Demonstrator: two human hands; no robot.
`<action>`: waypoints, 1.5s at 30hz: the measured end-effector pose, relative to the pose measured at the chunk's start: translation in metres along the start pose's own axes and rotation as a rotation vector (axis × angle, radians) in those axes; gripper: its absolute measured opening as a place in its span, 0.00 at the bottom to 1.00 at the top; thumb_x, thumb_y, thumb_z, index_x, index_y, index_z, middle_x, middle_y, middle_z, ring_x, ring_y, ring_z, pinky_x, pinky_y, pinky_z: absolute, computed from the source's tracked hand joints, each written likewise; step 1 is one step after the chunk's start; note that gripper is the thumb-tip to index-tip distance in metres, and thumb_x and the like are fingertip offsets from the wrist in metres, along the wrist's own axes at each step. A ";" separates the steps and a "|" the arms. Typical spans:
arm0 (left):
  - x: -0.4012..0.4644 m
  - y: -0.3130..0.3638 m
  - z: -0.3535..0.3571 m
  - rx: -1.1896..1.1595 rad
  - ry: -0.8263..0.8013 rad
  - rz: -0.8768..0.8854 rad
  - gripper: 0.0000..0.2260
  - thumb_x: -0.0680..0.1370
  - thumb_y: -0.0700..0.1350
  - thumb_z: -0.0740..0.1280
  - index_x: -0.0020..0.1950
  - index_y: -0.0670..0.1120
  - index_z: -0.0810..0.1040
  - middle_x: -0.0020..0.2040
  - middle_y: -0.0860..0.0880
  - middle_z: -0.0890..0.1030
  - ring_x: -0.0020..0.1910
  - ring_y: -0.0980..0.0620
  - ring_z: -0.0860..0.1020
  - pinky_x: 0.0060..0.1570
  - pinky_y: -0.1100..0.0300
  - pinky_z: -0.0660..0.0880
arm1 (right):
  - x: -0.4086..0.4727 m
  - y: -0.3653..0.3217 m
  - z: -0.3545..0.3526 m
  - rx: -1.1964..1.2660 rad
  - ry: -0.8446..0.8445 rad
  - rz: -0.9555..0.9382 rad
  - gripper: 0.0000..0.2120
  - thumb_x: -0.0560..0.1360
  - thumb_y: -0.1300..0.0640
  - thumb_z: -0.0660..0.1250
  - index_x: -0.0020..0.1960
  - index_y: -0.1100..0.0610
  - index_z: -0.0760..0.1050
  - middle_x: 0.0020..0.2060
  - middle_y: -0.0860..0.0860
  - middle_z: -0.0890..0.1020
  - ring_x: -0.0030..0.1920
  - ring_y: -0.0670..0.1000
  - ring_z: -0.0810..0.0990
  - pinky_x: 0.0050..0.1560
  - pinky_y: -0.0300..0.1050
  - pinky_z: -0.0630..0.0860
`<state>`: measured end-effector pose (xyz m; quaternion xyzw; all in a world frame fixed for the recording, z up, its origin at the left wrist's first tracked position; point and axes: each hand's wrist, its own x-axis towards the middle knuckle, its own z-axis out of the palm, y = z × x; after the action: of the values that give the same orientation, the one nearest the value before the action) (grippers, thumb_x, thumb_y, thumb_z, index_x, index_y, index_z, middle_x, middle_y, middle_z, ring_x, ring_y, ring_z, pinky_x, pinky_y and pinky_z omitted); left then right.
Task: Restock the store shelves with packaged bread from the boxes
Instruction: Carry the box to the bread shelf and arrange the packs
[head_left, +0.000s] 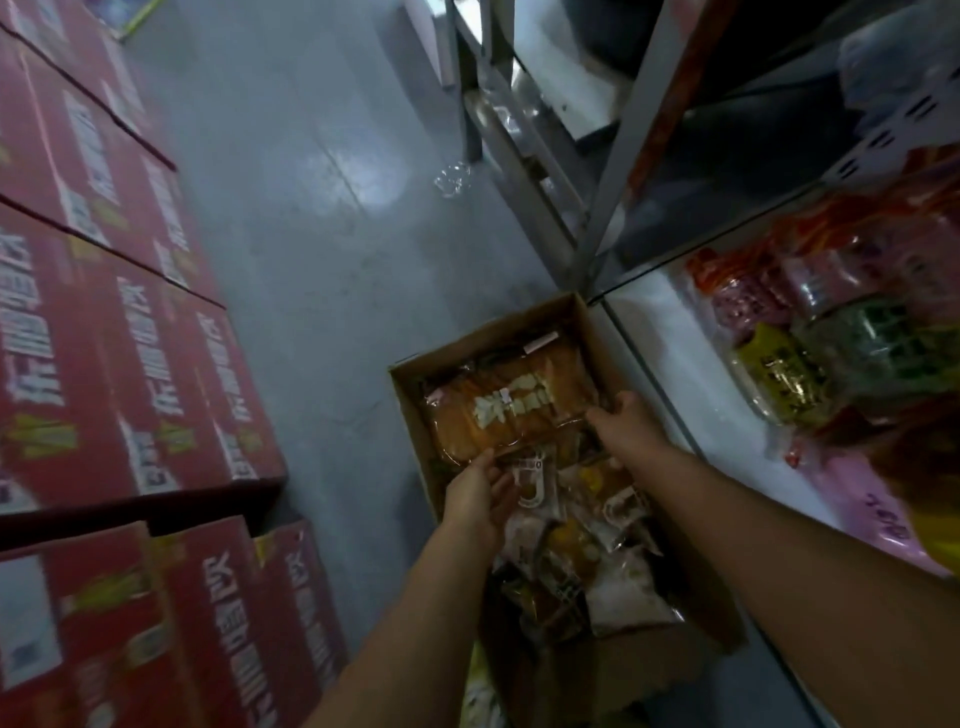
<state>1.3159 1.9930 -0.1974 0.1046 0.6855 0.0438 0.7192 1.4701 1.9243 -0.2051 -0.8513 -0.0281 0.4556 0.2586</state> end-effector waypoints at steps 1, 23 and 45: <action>0.012 -0.002 0.004 -0.051 0.009 -0.016 0.20 0.81 0.46 0.65 0.71 0.41 0.70 0.67 0.41 0.74 0.65 0.43 0.75 0.63 0.51 0.75 | 0.010 0.001 0.004 -0.046 -0.001 0.016 0.28 0.80 0.52 0.62 0.76 0.62 0.59 0.71 0.60 0.69 0.68 0.61 0.70 0.67 0.53 0.70; 0.092 -0.011 0.018 -0.586 -0.043 -0.022 0.45 0.64 0.64 0.77 0.77 0.51 0.63 0.69 0.39 0.72 0.63 0.35 0.74 0.51 0.38 0.77 | 0.016 0.027 0.029 0.050 0.253 -0.161 0.07 0.82 0.58 0.53 0.54 0.56 0.69 0.46 0.51 0.73 0.43 0.52 0.71 0.36 0.45 0.61; -0.020 0.004 0.009 -0.707 -0.323 0.093 0.38 0.59 0.53 0.82 0.68 0.49 0.77 0.61 0.41 0.82 0.62 0.38 0.78 0.63 0.37 0.72 | -0.092 0.008 -0.025 0.220 0.238 -0.353 0.09 0.82 0.58 0.57 0.43 0.51 0.67 0.40 0.50 0.73 0.39 0.47 0.72 0.37 0.43 0.68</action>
<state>1.3235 1.9917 -0.1764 -0.1128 0.5006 0.2928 0.8068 1.4344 1.8807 -0.1275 -0.8476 -0.0959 0.3002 0.4269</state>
